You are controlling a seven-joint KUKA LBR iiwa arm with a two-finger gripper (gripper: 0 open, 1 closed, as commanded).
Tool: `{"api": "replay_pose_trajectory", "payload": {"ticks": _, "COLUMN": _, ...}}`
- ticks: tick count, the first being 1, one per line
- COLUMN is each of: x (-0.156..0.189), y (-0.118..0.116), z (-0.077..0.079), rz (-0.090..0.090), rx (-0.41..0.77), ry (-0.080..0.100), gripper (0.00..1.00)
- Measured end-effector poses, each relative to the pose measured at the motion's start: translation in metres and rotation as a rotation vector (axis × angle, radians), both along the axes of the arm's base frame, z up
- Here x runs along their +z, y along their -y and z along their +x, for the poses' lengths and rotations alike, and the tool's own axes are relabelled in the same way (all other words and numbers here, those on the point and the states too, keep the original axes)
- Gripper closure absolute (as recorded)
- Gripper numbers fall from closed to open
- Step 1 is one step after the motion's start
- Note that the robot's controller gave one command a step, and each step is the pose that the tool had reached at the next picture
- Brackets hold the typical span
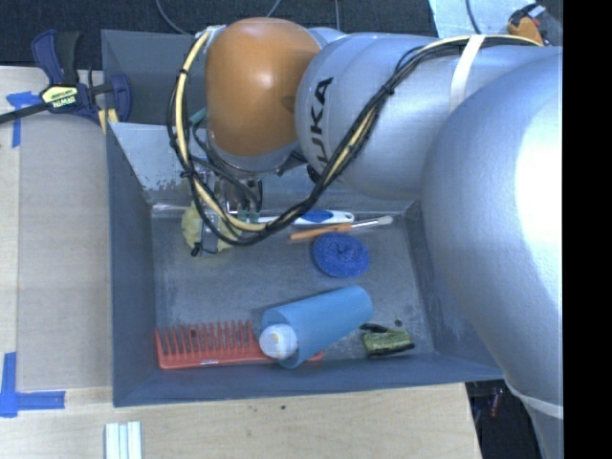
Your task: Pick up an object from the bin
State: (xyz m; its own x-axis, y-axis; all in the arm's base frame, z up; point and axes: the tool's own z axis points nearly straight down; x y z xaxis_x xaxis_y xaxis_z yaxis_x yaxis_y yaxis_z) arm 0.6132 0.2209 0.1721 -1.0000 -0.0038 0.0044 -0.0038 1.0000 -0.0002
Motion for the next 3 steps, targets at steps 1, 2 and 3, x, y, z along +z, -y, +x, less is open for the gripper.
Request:
{"api": "replay_pose_trajectory", "payload": {"ticks": 1, "x": 0.006, "y": 0.001, "z": 0.002, "rz": 0.001, "rx": -0.004, "ry": 0.007, "gripper": 0.00}}
{"api": "replay_pose_trajectory", "payload": {"ticks": 2, "x": -0.102, "y": 0.043, "z": 0.014, "rz": 0.002, "rx": 0.077, "ry": 0.006, "gripper": 0.00}}
{"api": "replay_pose_trajectory", "payload": {"ticks": 3, "x": -0.036, "y": 0.055, "z": 0.013, "rz": 0.003, "rx": 0.019, "ry": 0.013, "gripper": 0.00}}
